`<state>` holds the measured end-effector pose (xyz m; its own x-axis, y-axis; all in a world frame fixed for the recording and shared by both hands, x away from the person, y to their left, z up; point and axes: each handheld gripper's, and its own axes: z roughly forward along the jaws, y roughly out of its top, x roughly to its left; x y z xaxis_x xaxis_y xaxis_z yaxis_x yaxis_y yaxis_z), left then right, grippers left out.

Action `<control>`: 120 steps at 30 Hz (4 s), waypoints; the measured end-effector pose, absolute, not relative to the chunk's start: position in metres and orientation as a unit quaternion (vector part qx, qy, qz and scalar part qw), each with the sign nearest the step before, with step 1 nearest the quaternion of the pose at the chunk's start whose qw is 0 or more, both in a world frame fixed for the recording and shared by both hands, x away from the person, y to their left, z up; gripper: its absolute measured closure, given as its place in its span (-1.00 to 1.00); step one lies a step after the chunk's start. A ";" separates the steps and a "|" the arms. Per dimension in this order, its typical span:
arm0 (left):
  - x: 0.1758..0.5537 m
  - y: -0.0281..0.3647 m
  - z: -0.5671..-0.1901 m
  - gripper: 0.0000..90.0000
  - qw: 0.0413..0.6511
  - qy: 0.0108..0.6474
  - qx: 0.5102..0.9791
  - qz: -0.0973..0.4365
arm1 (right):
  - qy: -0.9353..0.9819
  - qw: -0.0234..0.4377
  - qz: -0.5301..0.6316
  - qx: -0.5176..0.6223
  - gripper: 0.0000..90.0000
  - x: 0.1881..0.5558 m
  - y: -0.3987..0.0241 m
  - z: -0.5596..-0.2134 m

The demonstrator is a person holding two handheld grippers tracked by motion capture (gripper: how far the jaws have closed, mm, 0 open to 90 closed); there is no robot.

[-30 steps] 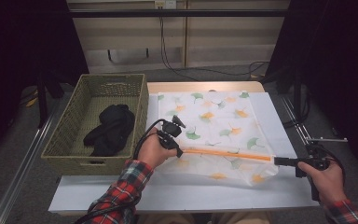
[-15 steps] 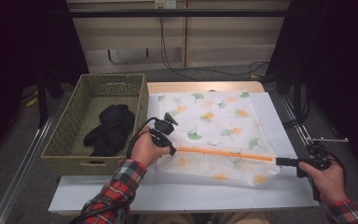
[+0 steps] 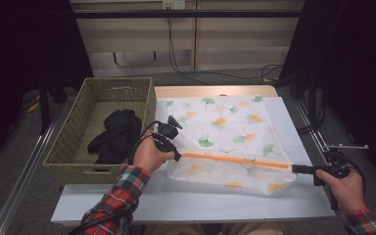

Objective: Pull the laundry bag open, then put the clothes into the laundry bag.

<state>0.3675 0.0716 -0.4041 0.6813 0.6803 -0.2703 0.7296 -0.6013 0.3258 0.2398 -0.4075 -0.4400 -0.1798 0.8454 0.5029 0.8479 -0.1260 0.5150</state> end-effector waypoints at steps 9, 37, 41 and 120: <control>0.368 0.082 -0.401 1.00 0.209 0.401 0.890 -0.061 | -0.661 -0.003 -0.391 -0.640 0.94 0.240 -0.409 -0.438; 0.362 0.087 -0.395 1.00 0.213 0.394 0.892 -0.063 | -0.665 -0.015 -0.387 -0.638 0.93 0.241 -0.410 -0.437; 0.360 0.087 -0.394 1.00 0.214 0.390 0.893 -0.064 | -0.668 -0.012 -0.382 -0.638 0.93 0.241 -0.409 -0.437; 0.343 0.058 -0.417 -0.73 0.297 0.411 0.861 -0.041 | -0.757 -0.086 -0.380 -0.525 -0.41 0.258 -0.339 -0.438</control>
<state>0.3427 0.0578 -0.4170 0.6588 0.6830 -0.3154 0.7322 -0.4859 0.4773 0.2582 -0.3393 -0.4377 -0.4337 0.8599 0.2692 0.7299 0.1601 0.6645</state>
